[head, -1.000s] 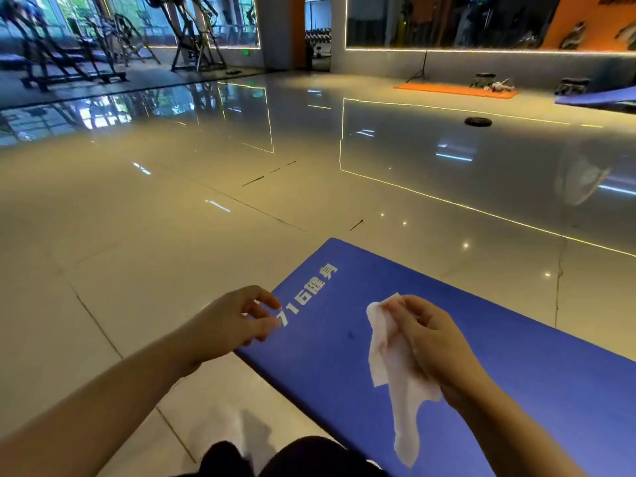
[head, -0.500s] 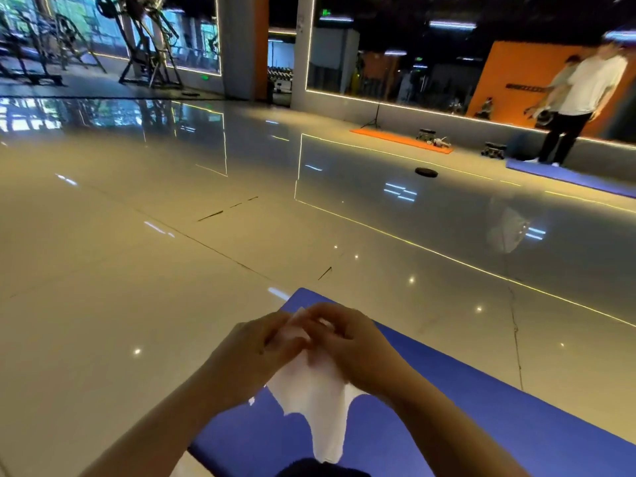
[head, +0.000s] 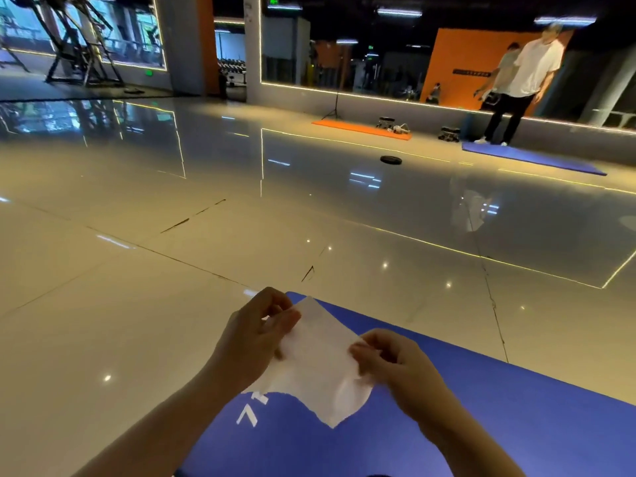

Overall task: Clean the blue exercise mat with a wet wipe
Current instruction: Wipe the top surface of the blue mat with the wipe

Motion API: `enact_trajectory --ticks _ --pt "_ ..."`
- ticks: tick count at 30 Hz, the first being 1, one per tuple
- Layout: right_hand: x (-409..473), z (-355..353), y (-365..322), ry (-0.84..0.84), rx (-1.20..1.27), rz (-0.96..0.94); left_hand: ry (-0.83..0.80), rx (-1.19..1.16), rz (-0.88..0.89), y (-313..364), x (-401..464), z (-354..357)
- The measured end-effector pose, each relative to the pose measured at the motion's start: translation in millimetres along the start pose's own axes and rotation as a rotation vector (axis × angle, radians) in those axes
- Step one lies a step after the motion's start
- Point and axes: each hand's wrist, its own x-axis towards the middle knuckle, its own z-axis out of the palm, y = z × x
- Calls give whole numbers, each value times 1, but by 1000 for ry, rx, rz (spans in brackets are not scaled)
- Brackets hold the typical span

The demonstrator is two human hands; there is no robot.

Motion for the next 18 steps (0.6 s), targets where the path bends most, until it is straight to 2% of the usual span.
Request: enact_trajectory --ticks 3,6,16,18 --pt "-8 10 4 122 57 30 -55 8 3 -8 3 -3" --pt "-18 20 0 240 7 45 -88 -53 -15 -12 2 -10" --pt "-44 23 -35 371 -67 88 -107 -168 25 -20 1 -41" --pt "-46 27 -42 392 -5 107 -102 -179 26 -17 4 -43"
